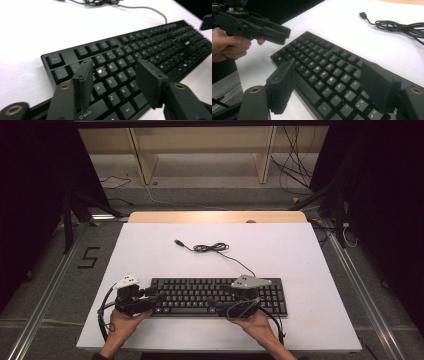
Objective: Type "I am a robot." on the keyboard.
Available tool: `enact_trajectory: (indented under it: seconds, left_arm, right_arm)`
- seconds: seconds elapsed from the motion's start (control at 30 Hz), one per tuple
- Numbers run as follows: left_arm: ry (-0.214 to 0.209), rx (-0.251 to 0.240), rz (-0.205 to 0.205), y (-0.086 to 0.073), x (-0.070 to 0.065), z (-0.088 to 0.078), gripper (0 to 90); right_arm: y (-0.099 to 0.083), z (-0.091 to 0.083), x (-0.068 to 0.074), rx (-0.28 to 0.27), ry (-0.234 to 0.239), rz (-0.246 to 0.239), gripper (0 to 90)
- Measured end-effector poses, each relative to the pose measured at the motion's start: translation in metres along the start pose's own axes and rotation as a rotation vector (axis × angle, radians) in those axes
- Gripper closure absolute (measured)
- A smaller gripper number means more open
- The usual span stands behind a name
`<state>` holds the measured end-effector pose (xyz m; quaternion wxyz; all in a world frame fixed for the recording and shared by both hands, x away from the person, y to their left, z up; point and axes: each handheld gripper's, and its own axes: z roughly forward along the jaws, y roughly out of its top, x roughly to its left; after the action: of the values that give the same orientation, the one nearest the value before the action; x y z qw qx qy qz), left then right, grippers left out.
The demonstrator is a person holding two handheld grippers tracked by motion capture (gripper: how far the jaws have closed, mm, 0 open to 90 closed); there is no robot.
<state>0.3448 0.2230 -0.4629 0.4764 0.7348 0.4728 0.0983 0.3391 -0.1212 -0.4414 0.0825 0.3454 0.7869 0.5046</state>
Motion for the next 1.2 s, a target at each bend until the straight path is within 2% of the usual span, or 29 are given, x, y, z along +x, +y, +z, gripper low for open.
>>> enact_trajectory:
  seconds: [0.27, 0.43, 0.57, 0.77, 1.2]
  left_arm:
    - [-0.039, -0.037, 0.012, -0.001, -0.003, -0.004, 39.6]
    - [-0.049, -0.049, 0.023, -0.001, -0.004, -0.005, 36.4]
    - [-0.055, -0.064, 0.015, -0.001, -0.005, -0.005, 33.8]
    - [-0.059, -0.091, 0.036, -0.001, -0.007, -0.007, 31.7]
    - [-0.058, -0.12, 0.044, -0.001, -0.009, -0.01, 30.7]
  right_arm:
    - [0.0, 0.006, -0.001, 0.006, 0.009, 0.001, 29.9]
    - [0.001, 0.012, 0.0, 0.017, 0.014, -0.001, 30.4]
    - [0.002, 0.018, 0.0, 0.026, 0.015, -0.005, 31.6]
    - [0.002, 0.025, 0.001, 0.041, 0.024, -0.01, 36.2]
    - [0.001, 0.037, 0.004, 0.101, 0.035, -0.032, 69.6]
